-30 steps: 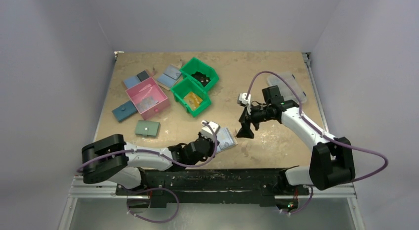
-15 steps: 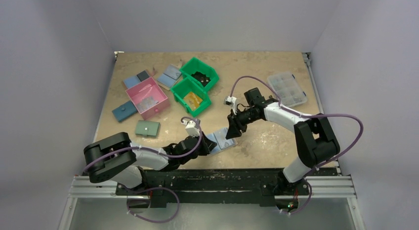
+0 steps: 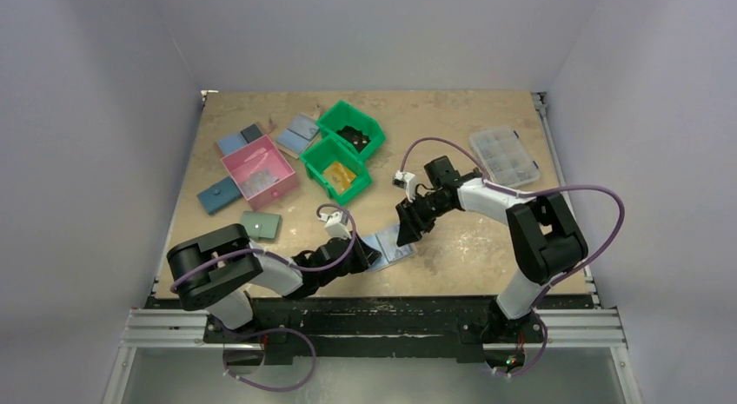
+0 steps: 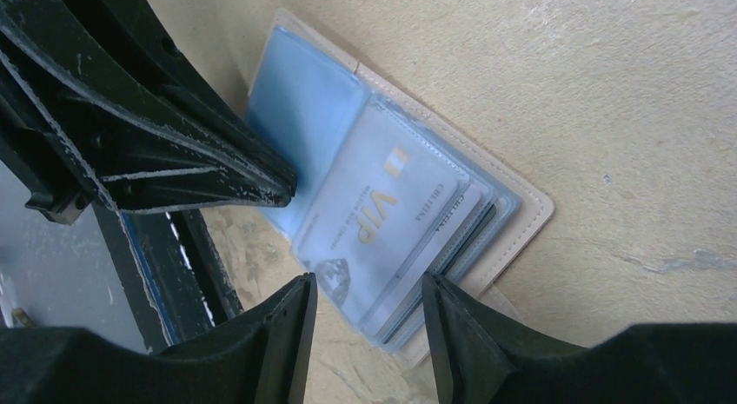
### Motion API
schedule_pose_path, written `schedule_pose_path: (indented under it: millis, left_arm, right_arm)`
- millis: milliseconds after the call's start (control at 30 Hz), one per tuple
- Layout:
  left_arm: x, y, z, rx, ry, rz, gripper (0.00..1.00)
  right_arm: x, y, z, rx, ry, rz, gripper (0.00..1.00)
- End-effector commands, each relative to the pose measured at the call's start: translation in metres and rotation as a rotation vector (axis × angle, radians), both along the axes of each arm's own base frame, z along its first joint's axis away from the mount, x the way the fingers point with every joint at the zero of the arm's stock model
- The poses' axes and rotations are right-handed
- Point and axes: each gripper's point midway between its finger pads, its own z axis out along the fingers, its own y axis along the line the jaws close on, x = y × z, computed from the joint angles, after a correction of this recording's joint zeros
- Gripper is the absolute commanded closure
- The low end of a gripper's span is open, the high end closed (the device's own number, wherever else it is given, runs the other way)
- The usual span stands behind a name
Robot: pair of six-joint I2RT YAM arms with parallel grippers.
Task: Take the credit cards out of the card holder
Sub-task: Remove the credit card from the card holder.
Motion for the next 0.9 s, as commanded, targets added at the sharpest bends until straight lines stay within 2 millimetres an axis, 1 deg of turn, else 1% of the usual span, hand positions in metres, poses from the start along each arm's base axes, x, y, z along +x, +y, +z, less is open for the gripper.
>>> schedule_pose_path:
  millis: [0, 133, 200, 267, 467, 567, 733, 867]
  left_arm:
    - [0.001, -0.007, 0.011, -0.082, -0.007, -0.012, 0.88]
    - [0.0, -0.007, 0.008, -0.085, 0.0, -0.024, 0.83]
    - [0.0, -0.008, 0.007, -0.091, 0.004, -0.03, 0.83]
    - [0.0, -0.009, 0.005, -0.093, 0.009, -0.034, 0.86]
    - [0.001, -0.005, -0.008, -0.078, 0.044, -0.022, 1.0]
    - [0.002, 0.0, -0.015, -0.068, 0.061, -0.008, 1.0]
    - [0.003, 0.01, -0.025, -0.04, 0.084, 0.025, 1.0]
    - [0.004, 0.018, -0.034, -0.009, 0.106, 0.052, 1.0]
  right_arm:
    - [0.012, 0.008, 0.003, 0.001, -0.021, -0.013, 0.44]
    - [0.009, 0.011, 0.003, 0.014, 0.001, 0.0, 0.45]
    - [0.006, 0.013, 0.003, 0.023, 0.012, 0.008, 0.46]
    - [0.005, 0.014, 0.004, 0.03, 0.021, 0.012, 0.47]
    - [-0.002, 0.019, 0.009, 0.072, 0.055, 0.035, 0.48]
    - [-0.002, 0.02, 0.012, 0.081, 0.059, 0.041, 0.49]
    - [-0.002, 0.023, 0.021, 0.117, 0.03, 0.081, 0.43]
    - [-0.004, 0.023, 0.024, 0.122, 0.024, 0.096, 0.43]
